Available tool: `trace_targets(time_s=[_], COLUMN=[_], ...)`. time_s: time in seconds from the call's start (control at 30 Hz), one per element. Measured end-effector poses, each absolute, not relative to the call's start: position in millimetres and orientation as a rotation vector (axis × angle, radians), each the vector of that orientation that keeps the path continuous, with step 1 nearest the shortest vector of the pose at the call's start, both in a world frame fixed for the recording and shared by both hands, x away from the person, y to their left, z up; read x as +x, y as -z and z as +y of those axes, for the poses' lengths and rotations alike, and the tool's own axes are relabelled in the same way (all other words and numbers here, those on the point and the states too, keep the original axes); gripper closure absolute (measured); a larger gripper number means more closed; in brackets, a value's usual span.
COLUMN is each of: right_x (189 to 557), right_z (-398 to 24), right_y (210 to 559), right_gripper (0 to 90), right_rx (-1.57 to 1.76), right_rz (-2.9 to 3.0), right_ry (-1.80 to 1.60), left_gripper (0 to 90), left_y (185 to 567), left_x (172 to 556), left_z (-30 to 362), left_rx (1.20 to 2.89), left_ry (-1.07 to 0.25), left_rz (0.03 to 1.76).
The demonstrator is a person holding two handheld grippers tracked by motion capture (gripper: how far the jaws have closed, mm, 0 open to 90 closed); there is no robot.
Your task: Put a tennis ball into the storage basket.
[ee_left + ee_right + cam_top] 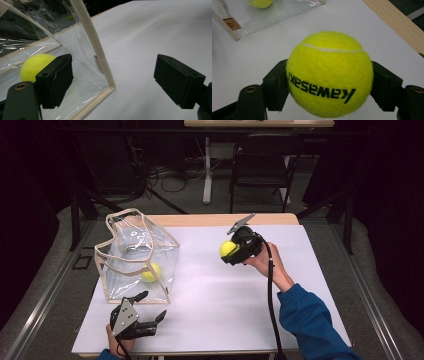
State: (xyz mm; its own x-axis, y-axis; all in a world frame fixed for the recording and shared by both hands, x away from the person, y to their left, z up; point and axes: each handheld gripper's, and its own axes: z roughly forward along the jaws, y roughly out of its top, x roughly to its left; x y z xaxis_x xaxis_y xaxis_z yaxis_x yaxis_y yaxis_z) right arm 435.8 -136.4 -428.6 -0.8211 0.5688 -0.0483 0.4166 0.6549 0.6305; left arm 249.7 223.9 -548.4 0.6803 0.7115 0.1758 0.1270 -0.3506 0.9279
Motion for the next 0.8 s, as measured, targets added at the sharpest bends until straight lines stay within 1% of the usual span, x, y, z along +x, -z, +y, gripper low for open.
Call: trace_targets(time_s=[0.8], right_x=[437], right_z=[-128], right_y=[415], right_gripper=[26.1], right_rx=[0.768], right_rz=[2.605], right_ry=[-0.98], left_gripper=[15.8], left_y=[548], left_x=[249], left_z=[223], left_rx=[1.859], left_ry=[-0.706], left_rz=[0.658])
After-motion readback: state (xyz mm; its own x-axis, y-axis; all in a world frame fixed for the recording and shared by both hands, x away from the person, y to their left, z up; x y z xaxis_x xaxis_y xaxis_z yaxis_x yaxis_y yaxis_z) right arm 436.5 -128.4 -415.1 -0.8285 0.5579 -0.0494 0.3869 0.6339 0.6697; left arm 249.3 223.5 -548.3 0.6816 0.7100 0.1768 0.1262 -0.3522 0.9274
